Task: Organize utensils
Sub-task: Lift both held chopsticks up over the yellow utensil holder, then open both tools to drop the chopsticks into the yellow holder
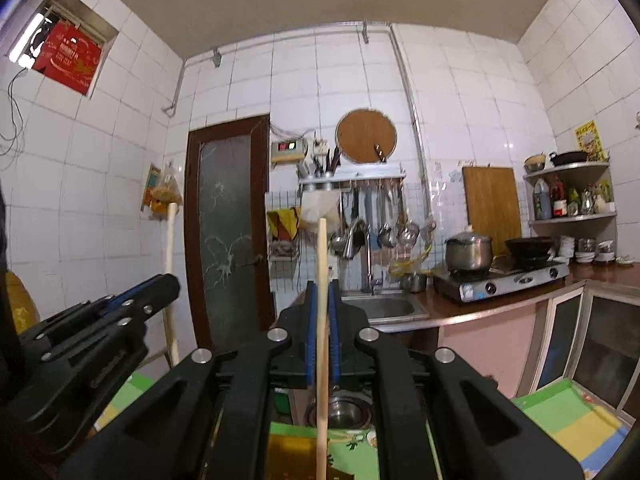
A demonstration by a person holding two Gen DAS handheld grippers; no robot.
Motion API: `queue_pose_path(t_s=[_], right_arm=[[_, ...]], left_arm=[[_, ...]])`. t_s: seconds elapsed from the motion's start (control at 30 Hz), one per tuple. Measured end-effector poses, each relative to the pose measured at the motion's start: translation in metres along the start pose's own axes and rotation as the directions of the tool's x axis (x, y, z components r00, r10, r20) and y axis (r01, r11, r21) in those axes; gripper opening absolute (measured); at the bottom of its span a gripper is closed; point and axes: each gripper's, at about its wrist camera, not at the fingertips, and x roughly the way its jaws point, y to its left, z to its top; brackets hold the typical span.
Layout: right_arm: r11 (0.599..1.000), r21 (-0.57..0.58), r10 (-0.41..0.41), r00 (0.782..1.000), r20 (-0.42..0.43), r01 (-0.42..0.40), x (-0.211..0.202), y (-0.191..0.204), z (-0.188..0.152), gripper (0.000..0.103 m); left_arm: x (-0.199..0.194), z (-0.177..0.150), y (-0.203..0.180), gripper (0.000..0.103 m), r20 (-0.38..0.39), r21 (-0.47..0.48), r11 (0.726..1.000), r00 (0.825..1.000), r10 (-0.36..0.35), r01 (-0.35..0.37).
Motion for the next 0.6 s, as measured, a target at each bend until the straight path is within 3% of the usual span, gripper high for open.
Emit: queue_pose_path(t_s=[0.23, 0.5, 0.57, 0.6], right_arm=[[1.000, 0.000, 0.003, 0.996, -0.089, -0.003, 0.005, -0.004, -0.048, 0.006], [1.000, -0.011, -0.031, 0.979, -0.201, 0.029, -0.008, -0.007, -0.057, 0.007], [0.999, -0.014, -0.050, 0.969, -0.240, 0.048, -0.011, -0.009, -0.053, 0.033], [0.998, -0.006, -0.057, 0.967, -0.248, 0.057, -0.016, -0.010, -0.050, 0.069]], left_arm=[[0.016, -0.036, 0.007, 0.004, -0.054, 0.004, 1.000, 0.998, 0.015, -0.015], [0.012, -0.053, 0.025, 0.005, -0.185, -0.027, 0.999, 0.982, 0.030, -0.036], [0.004, -0.049, 0.030, 0.015, -0.217, -0.027, 0.999, 0.975, 0.034, -0.041], [-0.003, -0.046, 0.033, 0.036, -0.237, -0.024, 0.998, 0.970, 0.047, -0.054]])
